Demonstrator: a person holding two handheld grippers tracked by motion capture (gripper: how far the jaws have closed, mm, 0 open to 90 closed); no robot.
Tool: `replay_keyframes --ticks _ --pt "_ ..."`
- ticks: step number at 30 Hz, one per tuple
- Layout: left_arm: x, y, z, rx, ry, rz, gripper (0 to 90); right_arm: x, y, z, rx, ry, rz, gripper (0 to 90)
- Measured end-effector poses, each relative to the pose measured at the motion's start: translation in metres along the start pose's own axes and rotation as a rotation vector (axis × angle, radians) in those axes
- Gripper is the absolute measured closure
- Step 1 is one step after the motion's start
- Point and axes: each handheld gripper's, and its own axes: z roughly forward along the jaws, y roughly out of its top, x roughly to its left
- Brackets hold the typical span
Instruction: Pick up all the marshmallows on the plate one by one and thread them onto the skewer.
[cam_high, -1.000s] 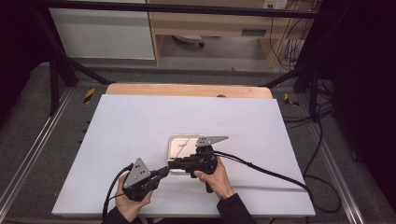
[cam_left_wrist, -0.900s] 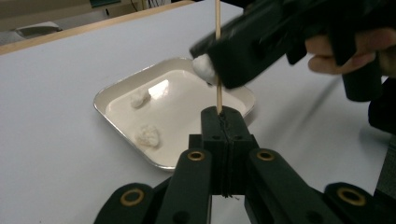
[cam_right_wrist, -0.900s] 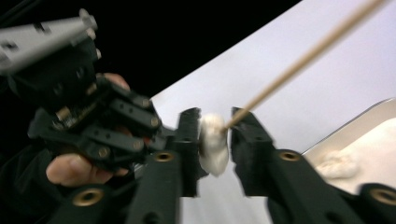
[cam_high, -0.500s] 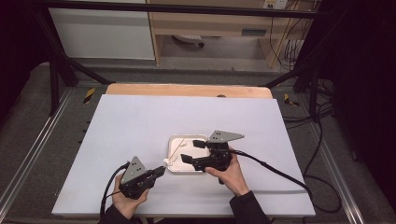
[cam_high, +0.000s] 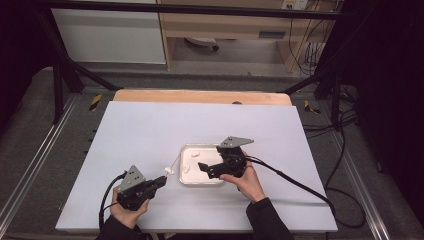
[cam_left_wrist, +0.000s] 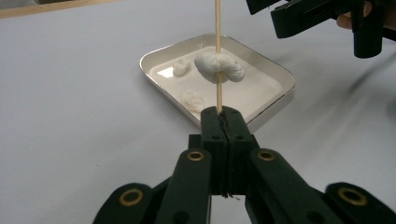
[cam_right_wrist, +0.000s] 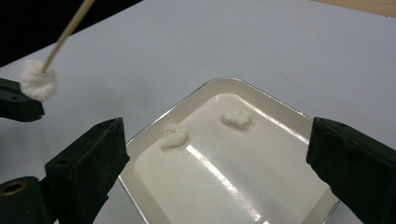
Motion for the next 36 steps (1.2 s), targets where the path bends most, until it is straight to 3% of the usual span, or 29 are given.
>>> replay_keyframes --ticks 12,18,21,25,32,36 --pt "0.008 -0.002 -0.002 -0.007 0.012 -0.02 88.8 -0.004 0.019 0.039 0.1 -0.078 -0.026 4.4" --pt "0.011 -0.002 -0.003 -0.008 0.018 -0.024 88.8 -0.005 0.022 0.056 0.129 -0.079 -0.032 4.2" --pt "0.011 -0.002 -0.002 -0.006 0.019 -0.021 88.8 -0.005 0.023 0.064 0.151 -0.089 -0.029 9.2" --pt "0.011 -0.002 -0.002 -0.002 0.017 -0.021 88.8 -0.007 0.024 0.073 0.163 -0.068 -0.018 18.6" --pt "0.011 -0.003 0.0 0.005 0.012 -0.02 88.8 -0.012 0.018 0.083 0.177 -0.105 -0.011 35.9" --pt "0.01 -0.003 0.0 0.007 0.011 -0.016 88.8 -0.015 0.015 0.088 0.195 -0.117 -0.002 40.5"
